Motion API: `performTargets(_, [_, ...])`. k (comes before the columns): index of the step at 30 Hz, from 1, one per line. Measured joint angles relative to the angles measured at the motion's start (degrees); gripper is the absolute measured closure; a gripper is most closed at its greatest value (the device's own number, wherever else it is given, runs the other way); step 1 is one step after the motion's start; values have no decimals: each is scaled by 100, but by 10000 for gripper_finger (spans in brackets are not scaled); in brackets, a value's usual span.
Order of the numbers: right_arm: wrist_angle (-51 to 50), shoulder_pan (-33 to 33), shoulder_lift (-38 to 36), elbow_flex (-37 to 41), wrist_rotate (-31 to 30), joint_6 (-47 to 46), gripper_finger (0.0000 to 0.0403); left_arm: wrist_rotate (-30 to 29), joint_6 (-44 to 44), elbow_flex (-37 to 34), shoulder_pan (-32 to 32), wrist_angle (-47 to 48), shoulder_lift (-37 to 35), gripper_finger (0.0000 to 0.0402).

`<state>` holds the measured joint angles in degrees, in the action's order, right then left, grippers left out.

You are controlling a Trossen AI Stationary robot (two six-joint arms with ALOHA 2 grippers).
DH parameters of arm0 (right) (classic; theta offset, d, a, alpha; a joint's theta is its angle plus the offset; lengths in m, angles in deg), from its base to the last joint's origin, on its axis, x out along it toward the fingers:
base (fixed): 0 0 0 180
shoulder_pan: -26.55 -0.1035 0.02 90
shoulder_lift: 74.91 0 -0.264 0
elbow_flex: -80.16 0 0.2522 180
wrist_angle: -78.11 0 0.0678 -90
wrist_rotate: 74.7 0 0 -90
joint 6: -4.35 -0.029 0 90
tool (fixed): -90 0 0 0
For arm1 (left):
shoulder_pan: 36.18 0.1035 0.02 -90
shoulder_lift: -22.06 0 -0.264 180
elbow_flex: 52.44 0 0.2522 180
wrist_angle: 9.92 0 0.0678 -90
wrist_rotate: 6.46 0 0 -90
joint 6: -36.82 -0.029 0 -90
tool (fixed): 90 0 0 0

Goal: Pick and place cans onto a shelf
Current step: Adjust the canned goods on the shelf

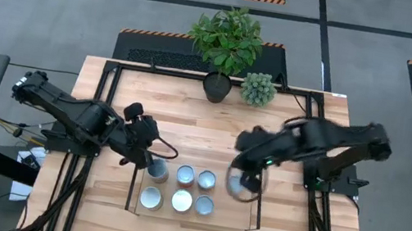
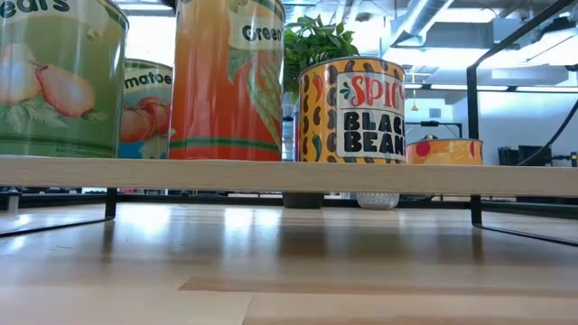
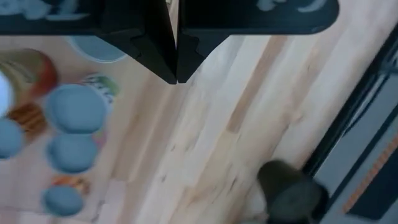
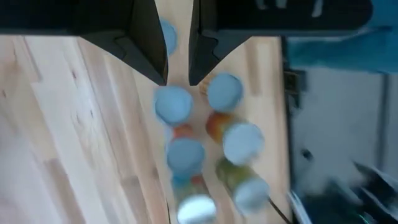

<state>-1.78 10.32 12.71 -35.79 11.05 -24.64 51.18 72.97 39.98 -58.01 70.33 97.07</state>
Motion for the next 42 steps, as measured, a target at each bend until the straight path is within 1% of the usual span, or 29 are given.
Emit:
performTargets(7, [42, -92, -955, -231, 7, -84, 311, 38, -1006, 1068, 0, 257, -9, 401])
performTargets(12, [45, -67, -1505, -235, -5, -237, 311, 69, -1720, 1825, 0, 861, -13, 401])
performTargets(15, [50, -93, -1762, -236, -24, -557, 311, 343, -1620, 2084, 0, 1121, -20, 402])
performTargets(17, [26, -64, -1890, -237, -20, -815, 311, 595, -1428, 2137, 0, 1105, -13, 401])
performTargets(20, [-36, -107, -2025, -237, -22, -1233, 311, 818, -1228, 2137, -1, 1128, -12, 402])
performTargets(23, [-125, -129, -2121, -235, -42, -1011, 311, 821, -1289, 2135, 0, 1137, 11, 401])
performTargets(25, [-190, -131, -2165, -235, -42, -814, 311, 769, -902, 2135, 0, 1118, 11, 401])
performTargets(26, [-192, -140, -2192, -235, -64, -749, 311, 824, -742, 2135, 1, 1139, 11, 402])
performTargets(29, [-202, -135, -2223, -235, -194, -652, 311, 1148, -649, 2135, 0, 1361, 11, 401])
performTargets(31, [-224, -137, -2264, -235, -273, -642, 311, 1138, -466, 2135, -2, 1422, 7, 401])
performTargets(33, [-242, -140, -2286, -235, -278, -598, 311, 976, -366, 2135, 0, 1424, -13, 401])
performTargets(37, [-252, -138, -2324, -235, -280, -363, 311, 896, -508, 2135, 1, 1388, -89, 401])
performTargets(42, [-245, -120, -2249, -235, -348, -392, 311, 873, -472, 2135, 0, 1332, -93, 401])
